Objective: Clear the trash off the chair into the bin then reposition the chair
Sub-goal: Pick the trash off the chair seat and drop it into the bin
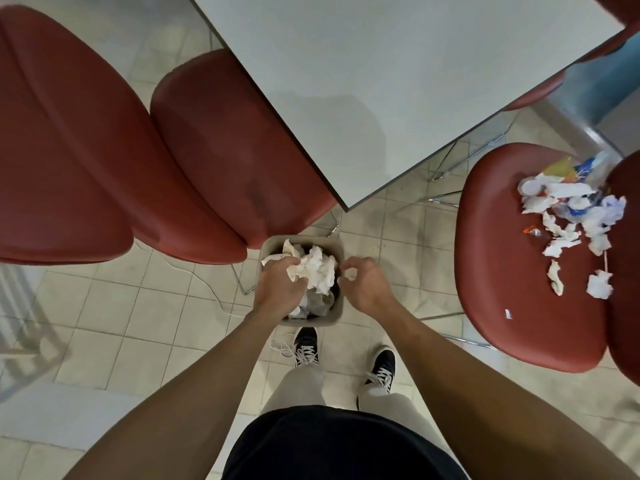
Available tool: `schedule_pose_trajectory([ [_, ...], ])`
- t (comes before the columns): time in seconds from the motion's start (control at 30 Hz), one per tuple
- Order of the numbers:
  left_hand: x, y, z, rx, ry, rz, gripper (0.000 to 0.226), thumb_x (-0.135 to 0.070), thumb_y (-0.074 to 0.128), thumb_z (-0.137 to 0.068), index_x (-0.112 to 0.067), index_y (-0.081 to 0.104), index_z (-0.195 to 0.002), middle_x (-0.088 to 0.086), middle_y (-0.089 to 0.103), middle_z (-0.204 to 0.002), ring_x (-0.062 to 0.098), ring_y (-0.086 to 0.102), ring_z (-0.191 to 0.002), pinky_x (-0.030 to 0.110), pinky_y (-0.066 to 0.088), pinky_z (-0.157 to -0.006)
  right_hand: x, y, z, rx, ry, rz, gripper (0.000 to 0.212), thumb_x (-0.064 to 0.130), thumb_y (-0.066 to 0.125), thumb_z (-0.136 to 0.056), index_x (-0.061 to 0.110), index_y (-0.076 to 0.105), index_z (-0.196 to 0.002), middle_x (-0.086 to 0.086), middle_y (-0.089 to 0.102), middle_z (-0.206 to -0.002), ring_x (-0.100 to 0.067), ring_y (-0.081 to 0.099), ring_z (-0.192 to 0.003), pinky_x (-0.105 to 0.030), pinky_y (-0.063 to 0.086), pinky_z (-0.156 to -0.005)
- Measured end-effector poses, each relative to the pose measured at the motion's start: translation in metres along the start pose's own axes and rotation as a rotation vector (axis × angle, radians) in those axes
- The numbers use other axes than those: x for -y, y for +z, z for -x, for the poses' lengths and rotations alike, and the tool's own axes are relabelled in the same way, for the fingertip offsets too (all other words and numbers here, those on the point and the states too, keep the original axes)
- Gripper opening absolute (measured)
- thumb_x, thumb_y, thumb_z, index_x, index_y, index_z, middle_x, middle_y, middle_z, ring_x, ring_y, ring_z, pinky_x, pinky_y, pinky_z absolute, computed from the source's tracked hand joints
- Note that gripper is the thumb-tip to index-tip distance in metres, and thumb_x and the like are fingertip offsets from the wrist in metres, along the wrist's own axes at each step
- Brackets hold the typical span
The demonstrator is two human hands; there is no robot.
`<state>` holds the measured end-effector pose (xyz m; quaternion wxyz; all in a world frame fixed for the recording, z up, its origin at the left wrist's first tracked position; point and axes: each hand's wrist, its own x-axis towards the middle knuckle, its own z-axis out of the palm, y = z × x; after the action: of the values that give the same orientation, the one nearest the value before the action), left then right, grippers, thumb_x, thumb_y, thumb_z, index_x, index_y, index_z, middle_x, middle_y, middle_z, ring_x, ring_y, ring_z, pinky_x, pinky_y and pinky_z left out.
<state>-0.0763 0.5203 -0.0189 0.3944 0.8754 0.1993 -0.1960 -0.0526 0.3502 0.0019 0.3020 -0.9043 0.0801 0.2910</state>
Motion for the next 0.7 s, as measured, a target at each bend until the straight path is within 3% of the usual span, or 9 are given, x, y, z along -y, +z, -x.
schedule_pose_trajectory([
  [0.17, -0.032, 0.019, 0.002, 0.091, 0.1, -0.035, 0.039, -0.02, 0.069, -0.079, -0.022, 0.062, -0.118, 0.004, 0.057, -0.123, 0.02, 0.053, -0.115, 0.034, 0.044, -0.095, -0.024, -0.023, 0.007, -0.062, 0.057, -0.02, 0.033, 0.018, 0.06, -0.087, 0.017, 0.062, -0.12, -0.012, 0.05, -0.127, -0.026, 0.055, -0.11, -0.023, 0.041, -0.09],
  [0.33, -0.069, 0.043, 0.002, 0.157, 0.182, -0.119, 0.035, -0.023, 0.066, -0.081, -0.022, 0.063, -0.116, 0.002, 0.058, -0.119, 0.019, 0.054, -0.112, 0.033, 0.045, -0.094, -0.05, -0.045, 0.009, -0.12, 0.107, -0.101, 0.034, 0.02, 0.059, -0.089, 0.018, 0.059, -0.123, -0.008, 0.049, -0.127, -0.024, 0.053, -0.114, -0.028, 0.042, -0.098],
  [0.5, -0.11, 0.078, -0.001, 0.249, 0.234, -0.18, 0.044, -0.023, 0.062, -0.082, -0.025, 0.058, -0.126, -0.001, 0.054, -0.133, 0.017, 0.05, -0.123, 0.037, 0.042, -0.104, -0.095, -0.079, 0.013, -0.156, 0.145, -0.182, 0.037, 0.02, 0.059, -0.09, 0.018, 0.056, -0.127, -0.008, 0.046, -0.132, -0.024, 0.055, -0.111, -0.031, 0.046, -0.097],
  [0.57, -0.135, 0.101, -0.002, 0.268, 0.246, -0.228, 0.044, -0.023, 0.062, -0.083, -0.027, 0.057, -0.126, -0.001, 0.053, -0.135, 0.018, 0.054, -0.119, 0.033, 0.045, -0.1, -0.124, -0.1, 0.013, -0.169, 0.163, -0.209, 0.04, 0.019, 0.059, -0.09, 0.018, 0.054, -0.13, -0.009, 0.046, -0.132, -0.024, 0.054, -0.113, -0.031, 0.044, -0.098],
  [0.7, -0.192, 0.154, -0.007, 0.279, 0.315, -0.276, 0.041, -0.018, 0.066, -0.083, -0.027, 0.06, -0.123, 0.001, 0.061, -0.123, 0.013, 0.062, -0.091, 0.022, 0.047, -0.077, -0.19, -0.148, 0.007, -0.187, 0.207, -0.265, 0.048, 0.018, 0.058, -0.088, 0.019, 0.05, -0.134, -0.011, 0.046, -0.131, -0.026, 0.052, -0.116, -0.031, 0.04, -0.101],
])
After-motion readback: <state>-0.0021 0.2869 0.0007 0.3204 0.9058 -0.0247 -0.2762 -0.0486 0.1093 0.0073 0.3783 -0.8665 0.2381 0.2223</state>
